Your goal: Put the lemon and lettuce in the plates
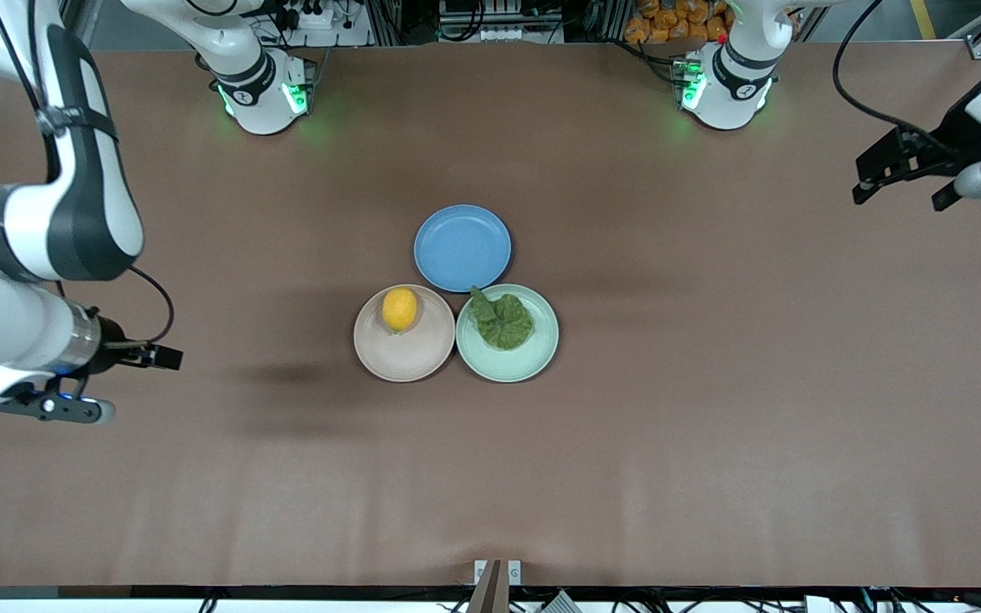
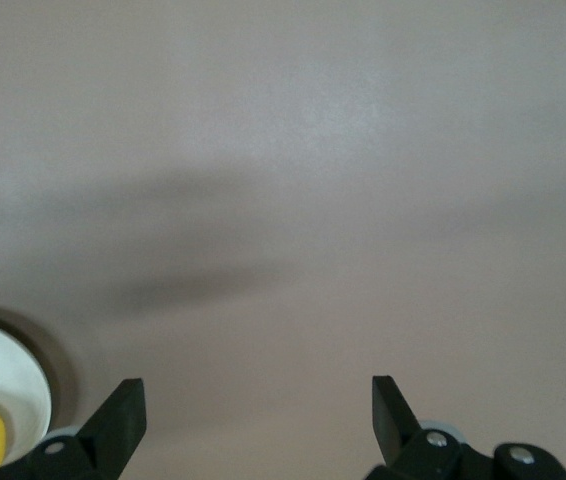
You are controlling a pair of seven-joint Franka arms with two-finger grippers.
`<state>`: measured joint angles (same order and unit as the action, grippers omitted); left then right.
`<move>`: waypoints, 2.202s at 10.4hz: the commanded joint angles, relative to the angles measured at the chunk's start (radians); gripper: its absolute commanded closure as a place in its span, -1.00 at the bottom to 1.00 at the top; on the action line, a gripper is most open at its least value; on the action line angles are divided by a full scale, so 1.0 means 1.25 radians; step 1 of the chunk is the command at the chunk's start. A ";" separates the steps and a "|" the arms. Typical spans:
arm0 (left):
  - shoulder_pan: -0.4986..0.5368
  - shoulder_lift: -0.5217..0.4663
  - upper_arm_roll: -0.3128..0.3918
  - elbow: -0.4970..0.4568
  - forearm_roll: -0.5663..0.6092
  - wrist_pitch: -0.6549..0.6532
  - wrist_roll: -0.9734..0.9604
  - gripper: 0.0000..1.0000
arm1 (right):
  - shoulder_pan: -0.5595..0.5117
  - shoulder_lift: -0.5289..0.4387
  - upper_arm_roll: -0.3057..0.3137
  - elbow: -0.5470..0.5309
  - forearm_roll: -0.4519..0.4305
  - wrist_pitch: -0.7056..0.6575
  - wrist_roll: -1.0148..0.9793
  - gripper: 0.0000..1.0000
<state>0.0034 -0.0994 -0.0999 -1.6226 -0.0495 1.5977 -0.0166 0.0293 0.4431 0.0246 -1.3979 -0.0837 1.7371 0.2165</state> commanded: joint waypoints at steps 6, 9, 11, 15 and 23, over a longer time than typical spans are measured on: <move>-0.006 -0.014 -0.002 0.030 0.032 -0.101 0.019 -1.00 | -0.009 -0.195 0.015 -0.016 -0.004 -0.176 -0.004 -1.00; -0.009 -0.014 -0.006 0.030 0.042 -0.106 0.019 -1.00 | -0.011 -0.230 0.013 -0.016 -0.003 -0.209 -0.011 -1.00; -0.006 -0.014 -0.008 0.030 0.042 -0.106 0.019 -1.00 | -0.034 -0.240 0.013 -0.016 -0.002 -0.215 -0.069 -1.00; -0.006 -0.013 -0.008 0.030 0.042 -0.106 0.019 -1.00 | -0.080 -0.238 0.013 -0.016 0.008 -0.209 -0.139 -1.00; -0.008 -0.013 -0.016 0.030 0.053 -0.107 0.023 -1.00 | -0.093 -0.239 0.015 -0.018 0.049 -0.208 -0.190 -1.00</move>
<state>-0.0019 -0.1111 -0.1193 -1.5949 -0.0112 1.4813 -0.0154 -0.0658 0.1642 0.0311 -1.4042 -0.0572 1.4722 0.0256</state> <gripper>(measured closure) 0.000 0.000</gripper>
